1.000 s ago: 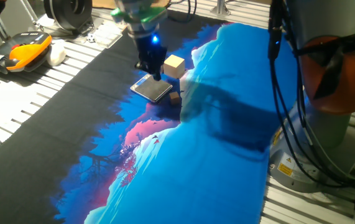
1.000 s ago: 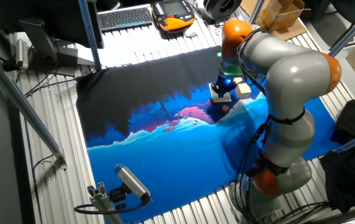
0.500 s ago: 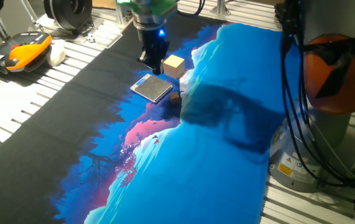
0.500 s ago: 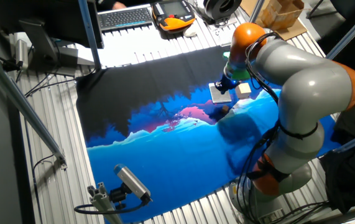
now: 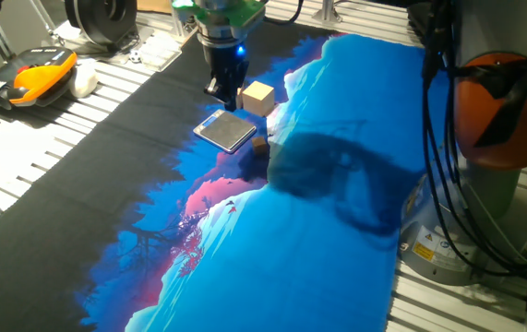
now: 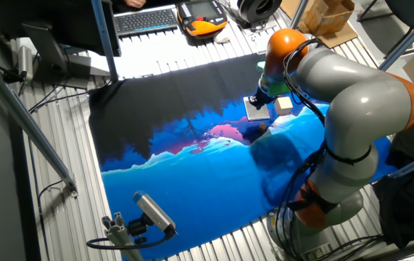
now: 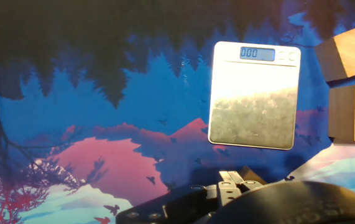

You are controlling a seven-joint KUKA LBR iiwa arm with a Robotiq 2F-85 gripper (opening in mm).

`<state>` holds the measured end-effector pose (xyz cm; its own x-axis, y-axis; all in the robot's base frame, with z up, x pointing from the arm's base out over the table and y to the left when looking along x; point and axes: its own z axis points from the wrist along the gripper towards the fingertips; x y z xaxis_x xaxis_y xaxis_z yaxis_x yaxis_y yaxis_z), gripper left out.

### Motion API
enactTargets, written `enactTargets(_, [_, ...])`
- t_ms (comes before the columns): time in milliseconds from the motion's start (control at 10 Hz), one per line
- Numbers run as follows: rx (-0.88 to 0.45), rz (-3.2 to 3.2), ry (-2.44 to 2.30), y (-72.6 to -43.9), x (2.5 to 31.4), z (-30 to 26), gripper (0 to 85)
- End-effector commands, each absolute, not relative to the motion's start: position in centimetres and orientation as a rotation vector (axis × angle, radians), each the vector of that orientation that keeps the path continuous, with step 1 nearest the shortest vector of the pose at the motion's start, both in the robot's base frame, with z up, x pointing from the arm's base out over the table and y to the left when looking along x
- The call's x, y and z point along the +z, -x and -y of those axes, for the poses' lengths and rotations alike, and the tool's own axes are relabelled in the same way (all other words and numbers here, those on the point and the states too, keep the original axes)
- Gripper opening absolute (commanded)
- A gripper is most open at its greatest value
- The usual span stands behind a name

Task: Remove the object from the scale

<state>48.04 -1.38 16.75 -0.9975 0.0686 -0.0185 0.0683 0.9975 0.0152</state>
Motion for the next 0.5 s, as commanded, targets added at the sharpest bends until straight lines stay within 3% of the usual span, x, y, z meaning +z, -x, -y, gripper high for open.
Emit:
enactTargets(0, [0.028, -3.121, -0.111, -47.98, 16.64, 1.25, 0.0])
enactTargets(400, [0.02, -3.113, -0.145, -47.75, 16.21, 0.64, 0.0])
